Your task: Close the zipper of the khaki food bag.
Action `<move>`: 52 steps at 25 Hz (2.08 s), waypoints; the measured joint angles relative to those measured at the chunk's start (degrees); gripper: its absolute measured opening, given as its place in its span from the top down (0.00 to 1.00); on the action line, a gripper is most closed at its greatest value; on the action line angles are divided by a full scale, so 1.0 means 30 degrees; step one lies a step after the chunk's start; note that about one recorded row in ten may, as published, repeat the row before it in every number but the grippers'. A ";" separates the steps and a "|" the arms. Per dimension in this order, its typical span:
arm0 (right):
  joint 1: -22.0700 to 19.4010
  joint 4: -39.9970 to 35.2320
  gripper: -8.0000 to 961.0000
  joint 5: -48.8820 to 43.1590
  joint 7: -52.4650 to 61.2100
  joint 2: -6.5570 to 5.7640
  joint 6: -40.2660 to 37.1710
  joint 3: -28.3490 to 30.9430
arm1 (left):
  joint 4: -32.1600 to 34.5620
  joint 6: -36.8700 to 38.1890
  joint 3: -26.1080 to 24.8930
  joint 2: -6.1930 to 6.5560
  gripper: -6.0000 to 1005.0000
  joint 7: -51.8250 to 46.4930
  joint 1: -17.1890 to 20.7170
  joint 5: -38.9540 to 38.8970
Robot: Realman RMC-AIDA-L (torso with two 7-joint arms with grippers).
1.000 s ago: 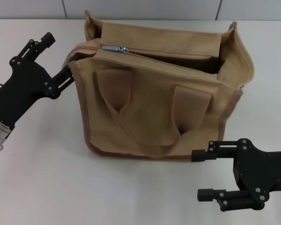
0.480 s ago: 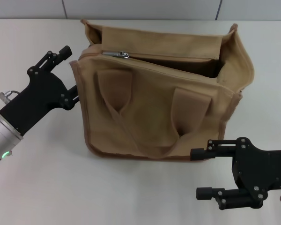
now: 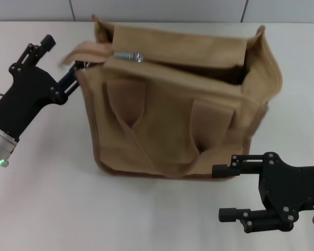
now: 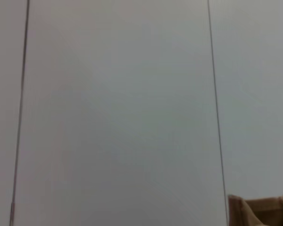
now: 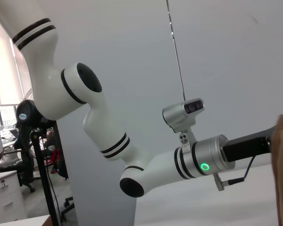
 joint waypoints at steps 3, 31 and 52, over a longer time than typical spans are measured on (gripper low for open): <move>-0.0018 -0.0001 0.28 0.0000 -0.0001 -0.0001 0.0000 0.0001 | -0.0221 0.0088 -0.0102 0.0015 0.22 -0.0098 -0.0043 0.0007; -0.0175 0.0028 0.28 0.0361 0.0222 -0.0009 -0.0644 0.0147 | -0.1376 0.0907 0.0480 -0.0051 0.60 0.0062 -0.0966 0.0654; 0.1723 -0.2148 0.28 0.4223 1.5309 -0.0730 -0.2722 0.2325 | -0.3060 0.3854 0.0887 -0.0046 0.97 0.2782 -0.1787 0.2640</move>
